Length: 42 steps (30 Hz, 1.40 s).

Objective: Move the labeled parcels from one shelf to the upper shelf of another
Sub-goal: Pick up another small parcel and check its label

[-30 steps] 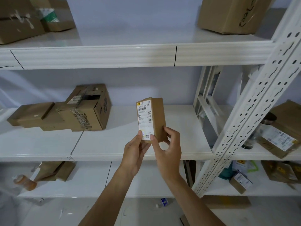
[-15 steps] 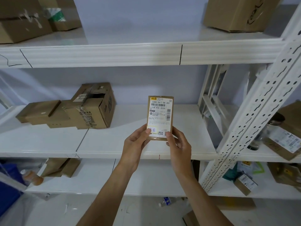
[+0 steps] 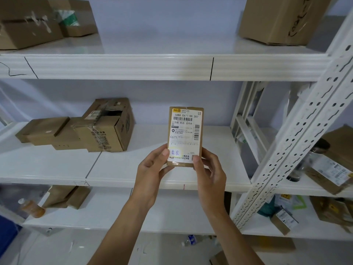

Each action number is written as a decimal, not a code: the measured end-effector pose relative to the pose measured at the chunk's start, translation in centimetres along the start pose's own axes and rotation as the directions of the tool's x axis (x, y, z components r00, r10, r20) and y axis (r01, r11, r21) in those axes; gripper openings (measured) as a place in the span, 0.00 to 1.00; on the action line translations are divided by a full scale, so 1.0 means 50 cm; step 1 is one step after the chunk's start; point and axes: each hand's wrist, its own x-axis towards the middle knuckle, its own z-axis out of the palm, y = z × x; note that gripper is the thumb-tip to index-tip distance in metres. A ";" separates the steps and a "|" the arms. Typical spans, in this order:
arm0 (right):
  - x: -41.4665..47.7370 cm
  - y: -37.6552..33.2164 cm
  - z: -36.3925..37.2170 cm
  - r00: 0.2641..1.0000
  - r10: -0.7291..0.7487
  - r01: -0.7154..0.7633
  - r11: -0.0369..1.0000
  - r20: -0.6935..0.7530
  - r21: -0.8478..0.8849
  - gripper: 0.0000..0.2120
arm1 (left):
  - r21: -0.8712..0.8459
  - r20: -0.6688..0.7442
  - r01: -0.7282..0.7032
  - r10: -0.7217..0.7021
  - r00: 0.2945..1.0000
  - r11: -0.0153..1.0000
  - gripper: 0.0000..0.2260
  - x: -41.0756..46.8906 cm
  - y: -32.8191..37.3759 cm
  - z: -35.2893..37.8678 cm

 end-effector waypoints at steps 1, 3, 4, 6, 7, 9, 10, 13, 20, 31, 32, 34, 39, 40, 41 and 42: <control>-0.003 -0.009 -0.001 1.000 -0.022 0.022 1.000 -0.004 0.005 0.15 | -0.010 0.006 -0.015 0.015 1.000 1.000 0.20 -0.005 0.009 0.002; -0.010 -0.026 -0.002 0.998 -0.065 0.065 0.998 -0.007 0.015 0.16 | -0.030 0.017 -0.047 0.048 0.999 0.998 0.21 -0.014 0.026 0.004; -0.013 -0.034 -0.004 0.996 -0.086 0.086 0.996 -0.007 0.021 0.15 | -0.043 0.022 -0.060 0.061 0.998 0.997 0.22 -0.017 0.033 0.006; -0.017 -0.049 -0.003 0.992 -0.130 0.130 0.991 -0.008 0.029 0.13 | -0.071 0.030 -0.072 0.074 0.997 0.995 0.23 -0.024 0.045 0.009; -0.018 -0.056 -0.002 0.989 -0.150 0.150 0.988 -0.010 0.032 0.12 | -0.080 0.035 -0.075 0.078 0.996 0.994 0.24 -0.025 0.050 0.010; -0.018 -0.069 0.000 0.983 -0.183 0.184 0.982 -0.018 0.038 0.10 | -0.093 0.045 -0.078 0.083 0.996 0.993 0.25 -0.029 0.056 0.011; -0.018 -0.074 0.001 0.980 -0.196 0.197 0.980 -0.022 0.038 0.10 | -0.101 0.049 -0.077 0.082 0.995 0.992 0.25 -0.030 0.058 0.011; -0.017 -0.083 0.001 0.978 -0.207 0.208 0.977 -0.024 0.048 0.10 | -0.128 0.057 -0.075 0.083 0.995 0.989 0.23 -0.031 0.062 0.011; -0.016 -0.081 0.001 0.974 -0.227 0.228 0.972 -0.026 0.049 0.10 | -0.128 0.064 -0.068 0.077 0.995 0.989 0.21 -0.031 0.061 0.014; -0.017 -0.072 0.004 0.978 -0.210 0.211 0.977 -0.018 0.026 0.11 | -0.117 0.051 -0.047 0.054 0.997 0.992 0.22 -0.030 0.059 0.006; -0.017 -0.071 0.004 0.979 -0.204 0.204 0.979 -0.017 0.027 0.11 | -0.116 0.051 -0.048 0.054 0.997 0.992 0.23 -0.031 0.058 0.005; -0.017 -0.070 0.006 0.981 -0.195 0.195 0.980 -0.012 0.030 0.11 | -0.114 0.052 -0.050 0.057 0.997 0.992 0.23 -0.031 0.058 0.003; -0.015 -0.067 0.009 0.984 -0.179 0.178 0.984 0.004 0.030 0.12 | -0.101 0.055 -0.064 0.070 0.996 0.993 0.23 -0.028 0.057 -0.003; -0.014 -0.065 0.009 0.986 -0.169 0.169 0.985 0.007 0.032 0.12 | -0.094 0.055 -0.067 0.073 0.996 0.993 0.23 -0.027 0.057 -0.004; -0.013 -0.064 0.009 0.987 -0.159 0.159 0.987 0.012 0.032 0.13 | -0.087 0.054 -0.069 0.074 0.996 0.994 0.22 -0.025 0.055 -0.005; -0.011 -0.061 0.009 0.988 -0.151 0.150 0.988 0.017 0.031 0.13 | -0.081 0.052 -0.069 0.073 0.996 0.994 0.22 -0.023 0.054 -0.007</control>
